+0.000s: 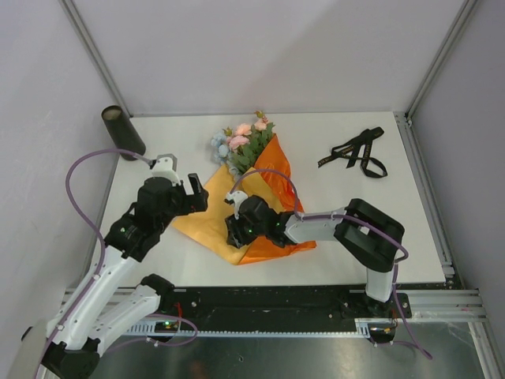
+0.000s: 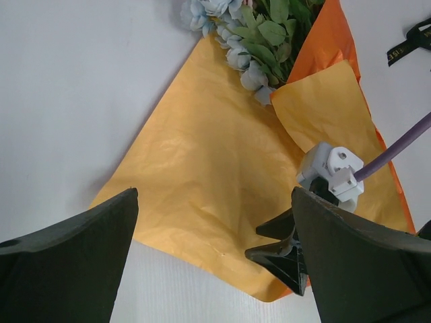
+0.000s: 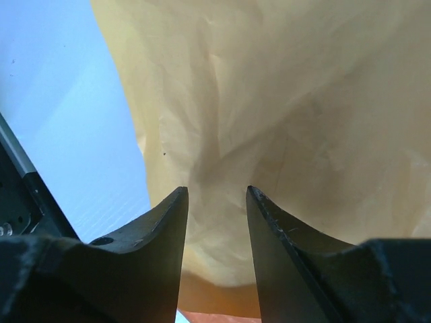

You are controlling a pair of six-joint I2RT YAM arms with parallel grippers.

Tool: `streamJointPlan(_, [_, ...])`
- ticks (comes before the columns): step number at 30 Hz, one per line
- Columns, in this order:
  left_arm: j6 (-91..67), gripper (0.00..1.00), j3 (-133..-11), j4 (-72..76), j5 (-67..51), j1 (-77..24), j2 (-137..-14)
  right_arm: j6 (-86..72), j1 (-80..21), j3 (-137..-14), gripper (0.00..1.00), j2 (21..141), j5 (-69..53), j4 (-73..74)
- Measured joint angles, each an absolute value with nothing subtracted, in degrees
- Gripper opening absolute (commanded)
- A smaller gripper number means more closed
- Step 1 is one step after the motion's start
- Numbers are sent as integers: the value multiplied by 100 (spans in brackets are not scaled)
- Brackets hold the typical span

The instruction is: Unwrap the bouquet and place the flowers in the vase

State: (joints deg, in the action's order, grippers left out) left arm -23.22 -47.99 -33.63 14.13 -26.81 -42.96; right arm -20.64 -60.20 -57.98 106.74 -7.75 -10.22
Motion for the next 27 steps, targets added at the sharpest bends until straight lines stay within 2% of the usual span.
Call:
streamJointPlan(8, [-2991,100,-4766,-3358,1426,-2681,-4491,-2038,-6080,-5800,49,10678,-502,-945])
streamJointPlan(15, [-3533,99,-4661,-3345,1354,-2668,-4641,-1841,-6055,-5800,64,9625,-322,-515])
streamJointPlan(17, [-3658,96,-4633,-3288,1275,-2663,-4685,-1761,-6023,-5800,69,9233,-185,-405])
streamJointPlan(21, [-3854,82,-4449,-3015,1041,-2659,-4803,-1581,-5961,-5813,74,8761,397,-104])
streamJointPlan(27, [-4130,36,-3874,-2344,419,-2659,-5380,-1229,-5822,-5813,75,8547,1326,478])
